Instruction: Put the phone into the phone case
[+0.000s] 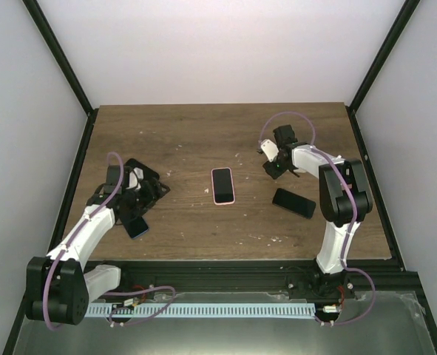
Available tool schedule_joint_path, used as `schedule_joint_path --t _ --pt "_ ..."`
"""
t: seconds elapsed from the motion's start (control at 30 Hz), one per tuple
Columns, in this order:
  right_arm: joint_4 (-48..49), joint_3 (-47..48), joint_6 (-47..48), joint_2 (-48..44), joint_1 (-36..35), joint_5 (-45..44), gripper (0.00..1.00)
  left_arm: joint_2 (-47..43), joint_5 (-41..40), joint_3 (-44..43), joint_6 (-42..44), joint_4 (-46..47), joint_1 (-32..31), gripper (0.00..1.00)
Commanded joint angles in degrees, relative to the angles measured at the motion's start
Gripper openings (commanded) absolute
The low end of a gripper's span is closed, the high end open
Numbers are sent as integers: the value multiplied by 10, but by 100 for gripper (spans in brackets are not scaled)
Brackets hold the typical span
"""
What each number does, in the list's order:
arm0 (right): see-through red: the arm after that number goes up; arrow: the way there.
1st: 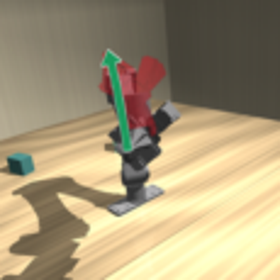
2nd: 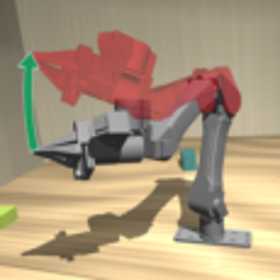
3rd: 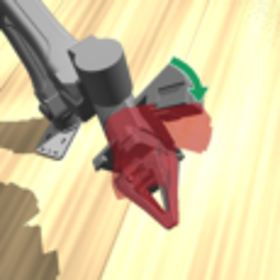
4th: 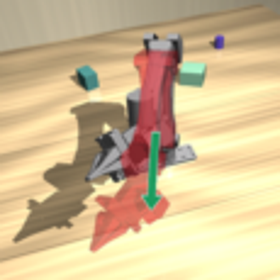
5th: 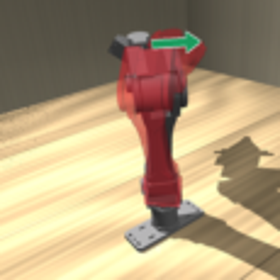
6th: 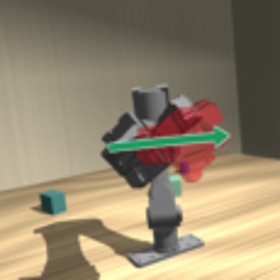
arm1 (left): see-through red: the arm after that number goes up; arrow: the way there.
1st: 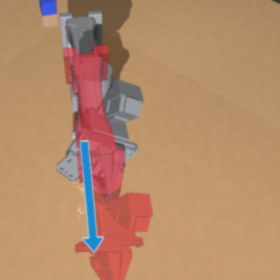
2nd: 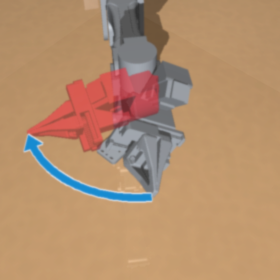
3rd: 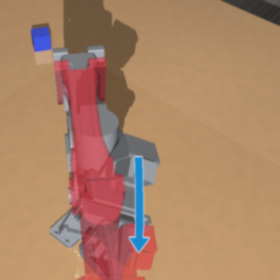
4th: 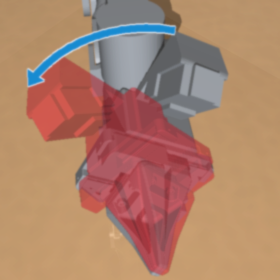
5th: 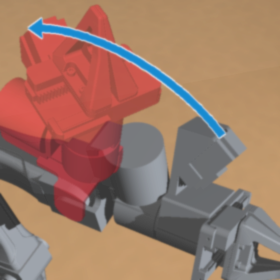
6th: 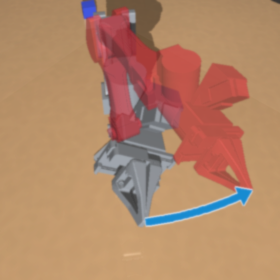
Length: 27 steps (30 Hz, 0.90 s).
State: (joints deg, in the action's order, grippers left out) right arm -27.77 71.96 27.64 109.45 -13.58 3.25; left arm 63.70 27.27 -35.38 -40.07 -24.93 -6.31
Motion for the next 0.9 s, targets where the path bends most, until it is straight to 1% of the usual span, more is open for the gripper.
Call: schedule_joint_path --t 0.0,0.37,0.53,0.63,0.67,0.73,0.87 --pt "-5 33 21 1 4 7 44 -1 5 8 10 13 1 86" --pt "-13 59 35 44 3 -15 44 -13 -8 10 22 1 1 86" --pt "-26 78 37 61 4 -21 38 -13 -10 9 27 -1 2 86" --pt "-32 84 42 66 3 -15 33 -13 -12 11 28 -3 2 86" --pt "-34 85 43 67 3 -14 30 -13 -12 11 28 -3 2 86" --pt "-41 93 42 69 3 -6 20 -13 -12 11 29 -4 2 86" --pt "-59 116 31 71 1 12 8 -14 -13 2 32 -11 2 86"
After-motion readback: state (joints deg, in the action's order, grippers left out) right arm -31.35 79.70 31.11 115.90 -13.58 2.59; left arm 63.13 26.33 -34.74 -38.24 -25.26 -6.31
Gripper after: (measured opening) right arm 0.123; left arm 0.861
